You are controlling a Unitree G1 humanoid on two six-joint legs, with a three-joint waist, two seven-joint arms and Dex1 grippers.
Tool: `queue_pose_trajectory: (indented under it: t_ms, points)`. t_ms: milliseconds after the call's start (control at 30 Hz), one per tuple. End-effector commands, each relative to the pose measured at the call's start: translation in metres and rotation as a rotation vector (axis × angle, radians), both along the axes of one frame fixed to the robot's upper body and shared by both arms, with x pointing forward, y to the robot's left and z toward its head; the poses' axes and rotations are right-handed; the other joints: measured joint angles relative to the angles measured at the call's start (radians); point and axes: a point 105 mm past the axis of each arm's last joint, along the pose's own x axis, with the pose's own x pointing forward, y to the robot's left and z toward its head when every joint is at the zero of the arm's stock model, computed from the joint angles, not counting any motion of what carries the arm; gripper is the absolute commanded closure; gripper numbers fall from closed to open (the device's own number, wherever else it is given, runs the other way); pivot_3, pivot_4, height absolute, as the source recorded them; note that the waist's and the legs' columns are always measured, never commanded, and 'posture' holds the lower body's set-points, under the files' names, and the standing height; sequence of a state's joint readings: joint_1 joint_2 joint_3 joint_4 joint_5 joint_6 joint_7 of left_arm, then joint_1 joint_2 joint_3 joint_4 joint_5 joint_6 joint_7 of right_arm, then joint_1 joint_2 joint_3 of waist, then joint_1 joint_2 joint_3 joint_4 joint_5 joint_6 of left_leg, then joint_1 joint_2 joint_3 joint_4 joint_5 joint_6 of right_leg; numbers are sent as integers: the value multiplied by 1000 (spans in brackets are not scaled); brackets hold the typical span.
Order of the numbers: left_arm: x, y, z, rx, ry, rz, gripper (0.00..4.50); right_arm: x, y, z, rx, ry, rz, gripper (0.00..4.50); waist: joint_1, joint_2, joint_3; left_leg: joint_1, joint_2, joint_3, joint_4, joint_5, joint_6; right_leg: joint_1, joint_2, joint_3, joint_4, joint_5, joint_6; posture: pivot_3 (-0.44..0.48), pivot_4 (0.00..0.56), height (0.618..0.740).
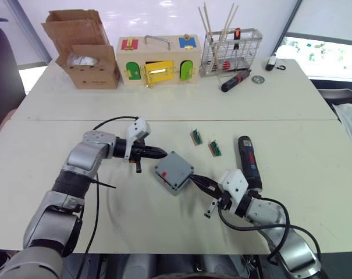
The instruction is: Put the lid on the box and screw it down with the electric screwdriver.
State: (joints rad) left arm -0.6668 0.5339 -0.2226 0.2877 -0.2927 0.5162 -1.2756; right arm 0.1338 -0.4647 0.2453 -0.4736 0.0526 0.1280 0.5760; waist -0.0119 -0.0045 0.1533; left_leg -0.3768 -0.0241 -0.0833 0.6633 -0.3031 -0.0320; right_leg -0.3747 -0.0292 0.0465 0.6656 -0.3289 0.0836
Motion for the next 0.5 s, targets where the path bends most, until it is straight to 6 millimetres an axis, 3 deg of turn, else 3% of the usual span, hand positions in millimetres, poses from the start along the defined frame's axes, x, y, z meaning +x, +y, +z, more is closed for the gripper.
queue_pose_trajectory:
  t_ms: [33, 500]
  points:
    - [-1, -2, 8, -19, -23, -13, 4463, -1, 6, 15, 31, -45, 22, 4458, -1, 0, 0, 0, 0, 0, 0, 0, 0, 0, 0, 0, 0, 0, 0, 0, 150, 740]
    - [1, 5, 14, -29, -36, 16, 4463, -2, 6, 14, 24, -42, 30, 4458, -1, 0, 0, 0, 0, 0, 0, 0, 0, 0, 0, 0, 0, 0, 0, 0, 150, 740]
